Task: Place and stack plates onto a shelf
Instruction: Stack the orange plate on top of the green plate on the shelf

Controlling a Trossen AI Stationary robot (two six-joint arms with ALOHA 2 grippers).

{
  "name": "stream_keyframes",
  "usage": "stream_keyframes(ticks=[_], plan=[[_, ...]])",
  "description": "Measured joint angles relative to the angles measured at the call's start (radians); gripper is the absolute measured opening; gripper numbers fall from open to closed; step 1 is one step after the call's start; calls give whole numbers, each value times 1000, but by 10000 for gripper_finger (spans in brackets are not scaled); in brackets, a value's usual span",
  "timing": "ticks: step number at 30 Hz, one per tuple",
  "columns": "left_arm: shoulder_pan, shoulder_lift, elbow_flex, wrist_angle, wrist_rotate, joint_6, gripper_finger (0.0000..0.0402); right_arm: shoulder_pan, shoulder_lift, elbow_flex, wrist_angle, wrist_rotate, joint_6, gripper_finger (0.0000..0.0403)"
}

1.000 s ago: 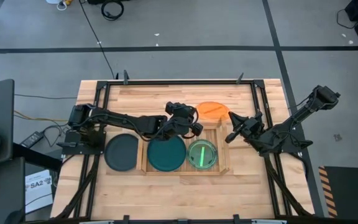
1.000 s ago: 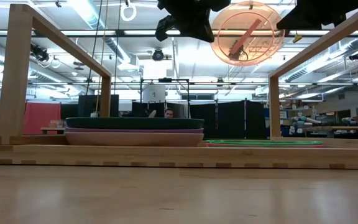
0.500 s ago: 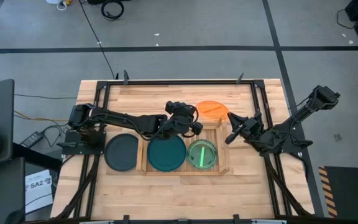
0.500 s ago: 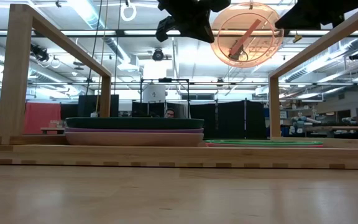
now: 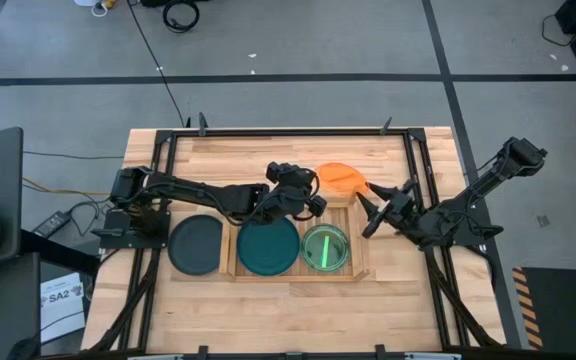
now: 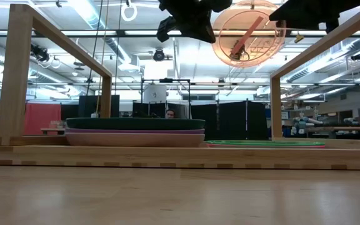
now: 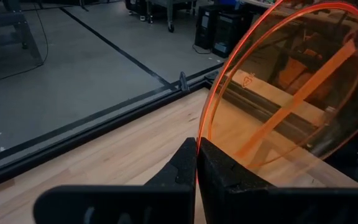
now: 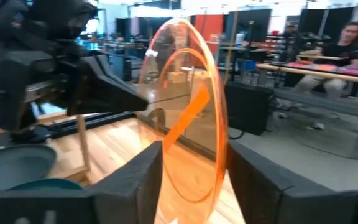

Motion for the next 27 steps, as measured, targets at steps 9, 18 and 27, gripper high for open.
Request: stream_keyframes(ticks=[9, 18, 27], plan=[[-2, 0, 0, -1, 9, 1, 10, 34, -28, 0, 0, -16, -3, 238], [-1, 0, 0, -10, 35, 0, 11, 136, -158, 0, 1, -5, -87, 242], [-3, 0, 0, -16, 123, 0, 11, 232, -272, 0, 0, -3, -137, 241]])
